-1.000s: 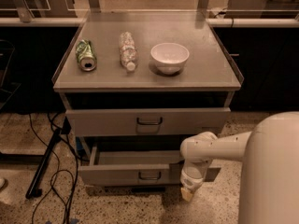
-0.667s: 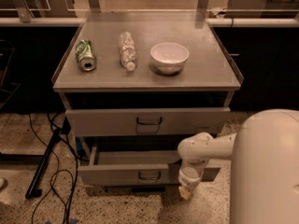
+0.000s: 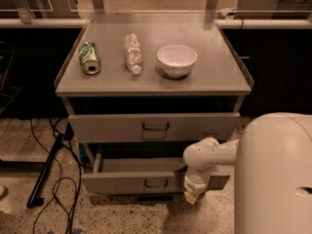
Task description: Close middle drawer
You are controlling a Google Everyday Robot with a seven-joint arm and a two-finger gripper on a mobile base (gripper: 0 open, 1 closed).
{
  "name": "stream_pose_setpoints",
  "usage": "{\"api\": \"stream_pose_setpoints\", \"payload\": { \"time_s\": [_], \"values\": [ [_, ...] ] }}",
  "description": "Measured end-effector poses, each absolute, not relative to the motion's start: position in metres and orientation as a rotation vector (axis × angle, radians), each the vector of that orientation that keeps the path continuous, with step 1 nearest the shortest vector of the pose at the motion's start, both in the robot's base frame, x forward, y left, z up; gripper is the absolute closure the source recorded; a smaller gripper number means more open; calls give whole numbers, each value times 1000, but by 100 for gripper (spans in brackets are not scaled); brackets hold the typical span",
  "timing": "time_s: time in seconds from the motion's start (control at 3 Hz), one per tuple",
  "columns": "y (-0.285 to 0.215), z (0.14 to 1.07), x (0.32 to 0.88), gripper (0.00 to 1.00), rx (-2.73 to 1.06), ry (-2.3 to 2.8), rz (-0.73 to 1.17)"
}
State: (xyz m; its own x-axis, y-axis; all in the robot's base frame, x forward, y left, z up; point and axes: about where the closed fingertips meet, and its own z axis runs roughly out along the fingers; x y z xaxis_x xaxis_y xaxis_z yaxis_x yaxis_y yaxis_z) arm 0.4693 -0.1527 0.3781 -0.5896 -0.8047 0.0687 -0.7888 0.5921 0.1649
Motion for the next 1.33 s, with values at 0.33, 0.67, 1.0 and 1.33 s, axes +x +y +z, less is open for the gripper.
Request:
{"api": "stream_pose_setpoints", "payload": {
  "time_s": [0.33,0.67,1.0,1.33],
  "values": [
    [-155,386,482,100,1341,-2722,-128],
    [-155,402,504,100,1329,-2795,-75],
    [-152,410,517,100,1322,-2829,-40],
    [-152,410,517,82,1320,-2830,-40]
  ]
}}
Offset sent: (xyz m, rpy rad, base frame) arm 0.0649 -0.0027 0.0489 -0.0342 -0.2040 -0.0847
